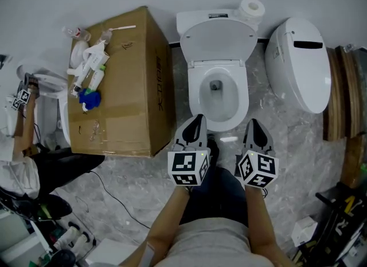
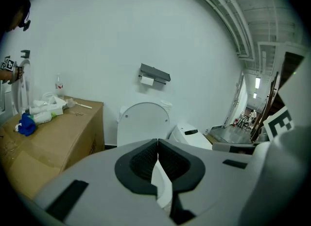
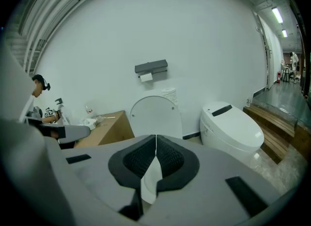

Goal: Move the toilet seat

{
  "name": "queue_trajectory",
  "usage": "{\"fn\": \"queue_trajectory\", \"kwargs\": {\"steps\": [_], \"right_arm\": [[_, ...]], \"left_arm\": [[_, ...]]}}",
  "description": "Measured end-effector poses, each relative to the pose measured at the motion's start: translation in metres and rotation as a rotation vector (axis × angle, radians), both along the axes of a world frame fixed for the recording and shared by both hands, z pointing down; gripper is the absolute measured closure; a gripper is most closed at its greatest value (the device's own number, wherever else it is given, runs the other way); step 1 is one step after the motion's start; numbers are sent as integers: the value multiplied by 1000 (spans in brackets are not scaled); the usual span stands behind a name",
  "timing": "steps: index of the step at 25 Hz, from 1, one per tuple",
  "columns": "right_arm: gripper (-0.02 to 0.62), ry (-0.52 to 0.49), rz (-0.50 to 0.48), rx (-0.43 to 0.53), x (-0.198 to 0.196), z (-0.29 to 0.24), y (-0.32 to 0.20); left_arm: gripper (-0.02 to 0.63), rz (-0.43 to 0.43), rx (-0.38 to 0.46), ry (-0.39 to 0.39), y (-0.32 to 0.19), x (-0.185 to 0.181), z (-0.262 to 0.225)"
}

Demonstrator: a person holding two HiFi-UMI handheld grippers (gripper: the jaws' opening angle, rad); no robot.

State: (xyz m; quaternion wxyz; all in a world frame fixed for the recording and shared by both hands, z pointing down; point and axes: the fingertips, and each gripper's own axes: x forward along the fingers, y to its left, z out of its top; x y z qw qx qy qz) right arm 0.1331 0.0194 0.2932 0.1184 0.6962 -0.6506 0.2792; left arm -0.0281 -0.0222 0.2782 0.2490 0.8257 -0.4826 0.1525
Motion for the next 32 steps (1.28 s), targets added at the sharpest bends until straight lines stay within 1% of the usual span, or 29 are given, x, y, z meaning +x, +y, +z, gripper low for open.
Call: {"fn": "queue_trajectory", "kwargs": {"steps": [4,12,17,24,28,32], "right_arm": [[577,-6,-2,-46,5,20,-12],[577,-33,21,-83,13,42,-23],[577,-45,-4,-92,11,52,-34],[577,-56,-45,-139,16,75,-41],[577,-68,-56,-168,23,95,-42],[577,-83,-70,-192,31,117,-42]], "left_arm": [[589,4,-15,-7,-17,-3,11],[589,-10,-56,3,-30,-11,37],[589,-34,-83,-1,-35,-13,51],[589,-48,-126,-12,-36,-9,71],[589,-63,-144,-26,-35,-9,91],[589,-87,-182,-29,-34,-10,117]]}}
